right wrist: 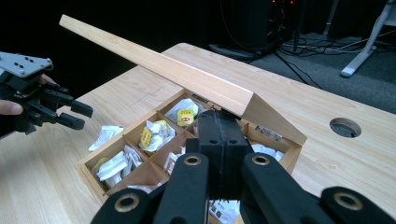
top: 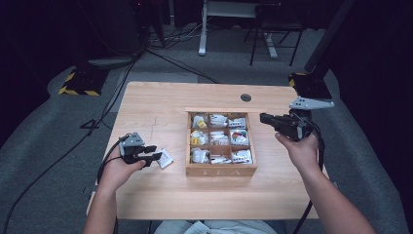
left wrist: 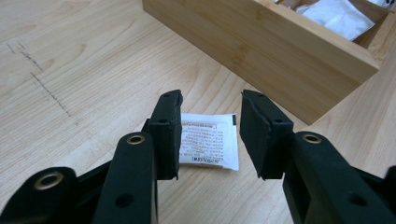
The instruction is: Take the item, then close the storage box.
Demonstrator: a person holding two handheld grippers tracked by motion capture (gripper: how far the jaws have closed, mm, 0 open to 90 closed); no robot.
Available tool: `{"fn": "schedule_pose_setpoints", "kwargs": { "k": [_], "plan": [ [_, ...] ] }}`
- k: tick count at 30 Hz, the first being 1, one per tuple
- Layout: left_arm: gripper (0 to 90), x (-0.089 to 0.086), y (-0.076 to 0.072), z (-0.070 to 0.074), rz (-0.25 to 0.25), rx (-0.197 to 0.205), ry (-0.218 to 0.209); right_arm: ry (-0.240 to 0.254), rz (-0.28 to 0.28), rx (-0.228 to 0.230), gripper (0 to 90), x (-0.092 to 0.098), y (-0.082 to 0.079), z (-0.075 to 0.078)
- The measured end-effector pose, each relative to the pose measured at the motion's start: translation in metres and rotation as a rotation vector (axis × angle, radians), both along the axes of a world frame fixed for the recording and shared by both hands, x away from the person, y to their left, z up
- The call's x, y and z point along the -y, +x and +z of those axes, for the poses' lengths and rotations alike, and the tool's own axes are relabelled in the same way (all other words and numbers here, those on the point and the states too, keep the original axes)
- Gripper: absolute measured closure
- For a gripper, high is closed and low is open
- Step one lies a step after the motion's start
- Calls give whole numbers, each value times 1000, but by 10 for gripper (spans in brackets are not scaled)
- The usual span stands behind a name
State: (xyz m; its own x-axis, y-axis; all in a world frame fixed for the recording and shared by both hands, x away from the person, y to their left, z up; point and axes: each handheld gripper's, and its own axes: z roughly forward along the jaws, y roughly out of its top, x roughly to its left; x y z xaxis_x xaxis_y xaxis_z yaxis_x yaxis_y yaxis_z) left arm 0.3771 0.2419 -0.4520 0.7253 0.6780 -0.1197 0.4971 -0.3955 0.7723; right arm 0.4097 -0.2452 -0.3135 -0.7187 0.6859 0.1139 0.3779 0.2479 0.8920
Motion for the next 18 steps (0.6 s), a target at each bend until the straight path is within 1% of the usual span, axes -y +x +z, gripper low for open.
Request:
{"fn": "schedule_pose_setpoints", "kwargs": {
  "k": [1,2,3,7,9,11,14,18],
  "plan": [
    [583,0,-1,1,-3,5,-3,-1,1,-1,899,0,0,0],
    [579,1,-3,3,-9,13,-15,-3,2,-1,899,0,0,0],
    [573,2,-6,4,-18,12,-17,-3,2,-2,899,0,0,0],
    [563,10,-14,11,-48,40,-6,-3,6,-2,899,0,1,1],
    [550,12,-20,14,-56,39,-4,-4,6,-4,899,0,1,1],
    [537,12,-25,15,-52,40,0,-3,8,-5,899,0,1,0],
    [506,10,-31,15,-31,37,19,-2,10,-7,899,0,1,0],
    [449,7,-38,10,0,20,32,-3,13,-11,899,0,0,-1]
  ]
}}
